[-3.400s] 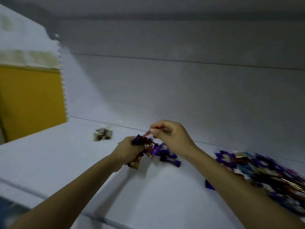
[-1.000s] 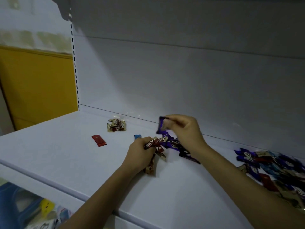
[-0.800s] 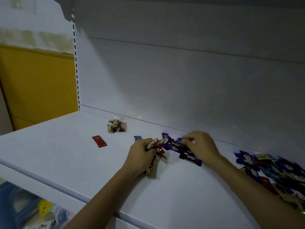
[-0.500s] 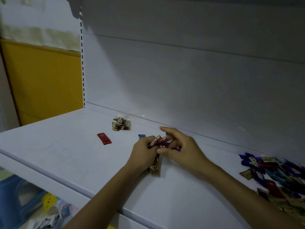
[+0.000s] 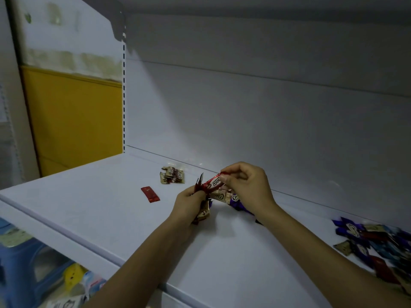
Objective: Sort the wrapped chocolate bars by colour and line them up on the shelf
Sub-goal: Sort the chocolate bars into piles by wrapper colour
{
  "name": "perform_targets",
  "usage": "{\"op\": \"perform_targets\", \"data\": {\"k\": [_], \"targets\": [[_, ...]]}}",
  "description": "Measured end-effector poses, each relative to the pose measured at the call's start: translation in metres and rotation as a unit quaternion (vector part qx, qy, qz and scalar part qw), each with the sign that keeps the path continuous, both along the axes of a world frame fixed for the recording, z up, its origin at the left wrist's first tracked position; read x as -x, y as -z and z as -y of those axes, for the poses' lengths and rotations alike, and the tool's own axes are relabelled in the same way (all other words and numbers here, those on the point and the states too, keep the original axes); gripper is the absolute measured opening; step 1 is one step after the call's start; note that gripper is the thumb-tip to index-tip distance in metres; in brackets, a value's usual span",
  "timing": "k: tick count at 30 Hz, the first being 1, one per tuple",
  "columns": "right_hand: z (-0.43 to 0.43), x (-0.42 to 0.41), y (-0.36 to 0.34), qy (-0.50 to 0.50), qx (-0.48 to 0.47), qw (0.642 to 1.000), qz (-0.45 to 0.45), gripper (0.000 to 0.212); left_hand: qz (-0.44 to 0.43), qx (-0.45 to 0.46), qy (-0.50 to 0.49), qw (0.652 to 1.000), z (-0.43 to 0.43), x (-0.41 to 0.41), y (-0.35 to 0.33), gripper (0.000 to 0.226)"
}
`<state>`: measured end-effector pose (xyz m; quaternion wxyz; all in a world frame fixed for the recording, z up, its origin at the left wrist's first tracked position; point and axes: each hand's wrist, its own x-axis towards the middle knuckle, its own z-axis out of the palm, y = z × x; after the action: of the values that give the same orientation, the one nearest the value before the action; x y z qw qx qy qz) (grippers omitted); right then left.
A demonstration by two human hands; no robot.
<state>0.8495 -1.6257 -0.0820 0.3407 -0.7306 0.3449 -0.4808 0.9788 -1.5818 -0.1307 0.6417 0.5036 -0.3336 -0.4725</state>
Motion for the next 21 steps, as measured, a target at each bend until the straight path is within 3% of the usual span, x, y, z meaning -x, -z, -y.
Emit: {"op": "perform_targets", "data": {"k": [6,13,21], "targets": [[-0.002,-0.011,0.007,-0.016,-0.064,0.997,0.028,0.012,-0.024,-0.028,-0.002,0.999,-0.013,-0.019,-0.004,0.018],[-0.01,-0.005,0.026,-0.002,-0.142,0.988,0.053,0.008,0.029,-0.043,-0.062,0.997,-0.036,-0.053,-0.007,0.018],[-0.016,0.022,0.046,-0.012,-0.156,0.976,-0.151,0.008,0.174,0.005,-0.052,0.983,-0.06,-0.063,0.008,0.031]]}}
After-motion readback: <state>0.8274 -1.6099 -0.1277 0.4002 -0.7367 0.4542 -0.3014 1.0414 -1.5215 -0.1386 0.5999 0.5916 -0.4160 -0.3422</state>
